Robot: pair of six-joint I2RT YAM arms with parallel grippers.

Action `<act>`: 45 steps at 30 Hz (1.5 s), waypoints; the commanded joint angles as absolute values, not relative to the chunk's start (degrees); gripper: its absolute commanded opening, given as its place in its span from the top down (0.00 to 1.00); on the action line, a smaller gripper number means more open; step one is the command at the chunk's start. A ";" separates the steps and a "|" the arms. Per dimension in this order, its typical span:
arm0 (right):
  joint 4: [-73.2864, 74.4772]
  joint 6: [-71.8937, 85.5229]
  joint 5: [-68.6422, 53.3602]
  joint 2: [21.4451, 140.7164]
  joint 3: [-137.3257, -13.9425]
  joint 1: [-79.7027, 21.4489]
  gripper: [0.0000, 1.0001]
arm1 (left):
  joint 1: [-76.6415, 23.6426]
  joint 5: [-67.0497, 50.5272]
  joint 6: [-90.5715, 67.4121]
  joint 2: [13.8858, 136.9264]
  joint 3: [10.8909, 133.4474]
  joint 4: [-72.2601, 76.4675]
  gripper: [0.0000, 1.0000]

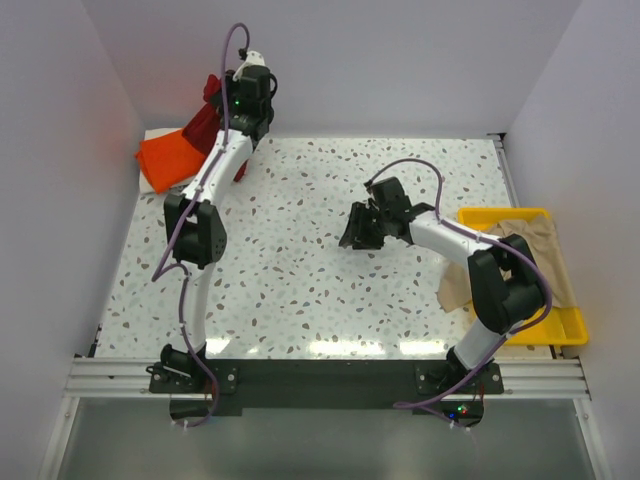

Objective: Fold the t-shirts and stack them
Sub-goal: Neatly place the folded tshirt to the corner

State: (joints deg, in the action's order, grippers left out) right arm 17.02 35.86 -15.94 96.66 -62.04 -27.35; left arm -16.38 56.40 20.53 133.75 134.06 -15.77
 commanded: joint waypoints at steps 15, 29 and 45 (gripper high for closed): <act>18.19 36.21 -13.98 95.62 -65.74 -28.21 0.53 | -8.71 49.14 15.12 125.33 136.94 -15.64 1.00; 20.83 35.25 -13.01 101.51 -70.31 -30.50 0.53 | 5.96 38.86 4.76 134.03 129.30 -13.89 0.84; 20.04 33.84 -11.52 99.06 -70.58 -31.11 0.51 | 8.35 23.83 -11.50 126.41 124.38 -17.41 0.07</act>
